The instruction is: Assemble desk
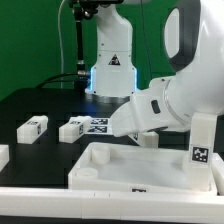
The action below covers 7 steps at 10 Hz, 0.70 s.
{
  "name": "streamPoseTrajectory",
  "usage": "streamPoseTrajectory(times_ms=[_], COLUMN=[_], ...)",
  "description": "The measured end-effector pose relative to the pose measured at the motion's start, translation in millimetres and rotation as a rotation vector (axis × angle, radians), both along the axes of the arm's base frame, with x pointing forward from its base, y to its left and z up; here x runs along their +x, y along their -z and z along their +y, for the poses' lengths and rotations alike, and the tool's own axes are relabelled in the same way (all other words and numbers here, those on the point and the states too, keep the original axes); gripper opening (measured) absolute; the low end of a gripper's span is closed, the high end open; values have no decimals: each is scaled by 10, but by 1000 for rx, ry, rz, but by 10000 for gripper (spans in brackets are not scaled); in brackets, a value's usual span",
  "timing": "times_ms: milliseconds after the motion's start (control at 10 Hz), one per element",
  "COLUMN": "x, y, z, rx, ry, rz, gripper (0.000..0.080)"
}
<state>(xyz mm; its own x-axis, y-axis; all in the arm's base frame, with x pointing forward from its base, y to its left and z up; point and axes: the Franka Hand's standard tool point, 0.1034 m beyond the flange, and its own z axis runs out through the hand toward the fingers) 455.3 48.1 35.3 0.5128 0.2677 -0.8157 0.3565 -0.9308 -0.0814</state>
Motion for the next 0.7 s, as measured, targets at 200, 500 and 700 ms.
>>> streamPoseTrajectory(times_ms=[200,500,700], x=[0,-24,-26], y=[1,70,73], z=[-1,-7,-7], rx=[0,-5,-4], ry=[0,3,2], rz=[0,0,0], gripper=[649,649,649])
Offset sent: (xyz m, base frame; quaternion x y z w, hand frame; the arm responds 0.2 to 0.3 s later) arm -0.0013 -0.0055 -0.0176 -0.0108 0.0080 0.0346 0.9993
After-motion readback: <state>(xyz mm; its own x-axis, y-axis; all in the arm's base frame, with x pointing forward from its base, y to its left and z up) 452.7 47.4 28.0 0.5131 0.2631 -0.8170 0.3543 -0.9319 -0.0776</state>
